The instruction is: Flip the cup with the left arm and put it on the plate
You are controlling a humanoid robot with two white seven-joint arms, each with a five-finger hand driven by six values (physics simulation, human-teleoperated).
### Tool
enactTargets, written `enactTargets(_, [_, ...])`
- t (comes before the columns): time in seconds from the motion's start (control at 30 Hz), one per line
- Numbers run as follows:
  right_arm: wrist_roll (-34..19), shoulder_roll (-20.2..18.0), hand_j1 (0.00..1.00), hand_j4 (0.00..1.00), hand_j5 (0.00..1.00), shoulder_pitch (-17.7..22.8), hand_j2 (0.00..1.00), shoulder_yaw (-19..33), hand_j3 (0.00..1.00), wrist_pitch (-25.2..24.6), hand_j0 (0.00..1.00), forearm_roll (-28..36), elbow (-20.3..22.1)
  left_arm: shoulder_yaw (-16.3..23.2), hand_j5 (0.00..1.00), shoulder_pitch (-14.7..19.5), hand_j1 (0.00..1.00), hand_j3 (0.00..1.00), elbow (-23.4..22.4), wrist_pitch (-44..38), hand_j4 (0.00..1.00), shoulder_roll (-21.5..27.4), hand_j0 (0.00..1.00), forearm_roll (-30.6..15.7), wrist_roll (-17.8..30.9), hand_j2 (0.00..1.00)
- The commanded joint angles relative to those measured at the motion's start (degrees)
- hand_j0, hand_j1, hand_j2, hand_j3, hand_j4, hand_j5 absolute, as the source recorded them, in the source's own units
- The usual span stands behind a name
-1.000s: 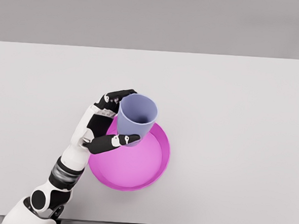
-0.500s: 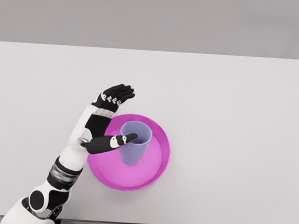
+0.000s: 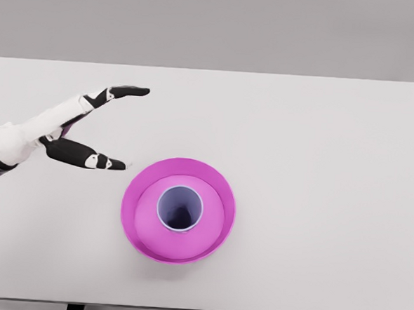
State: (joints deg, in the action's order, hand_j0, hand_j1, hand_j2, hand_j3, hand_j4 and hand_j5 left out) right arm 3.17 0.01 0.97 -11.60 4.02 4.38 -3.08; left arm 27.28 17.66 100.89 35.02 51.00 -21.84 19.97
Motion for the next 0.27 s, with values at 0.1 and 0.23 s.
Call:
enactTargets(0.1, [0.0, 0.0, 1.0, 1.0, 1.0, 0.0, 1.0, 0.0, 1.0, 0.0, 1.0, 0.0, 0.0, 0.1, 1.0, 0.3, 1.0, 1.0, -1.3, 0.0, 1.0, 8.2, 1.0, 1.5, 6.3, 1.0])
enactTargets(0.23, [0.0, 0.0, 1.0, 1.0, 1.0, 0.0, 1.0, 0.0, 1.0, 0.0, 1.0, 0.0, -0.1, 0.1, 1.0, -0.1, 1.0, 1.0, -1.6, 0.0, 1.0, 10.1, 1.0, -1.3, 6.2, 1.0])
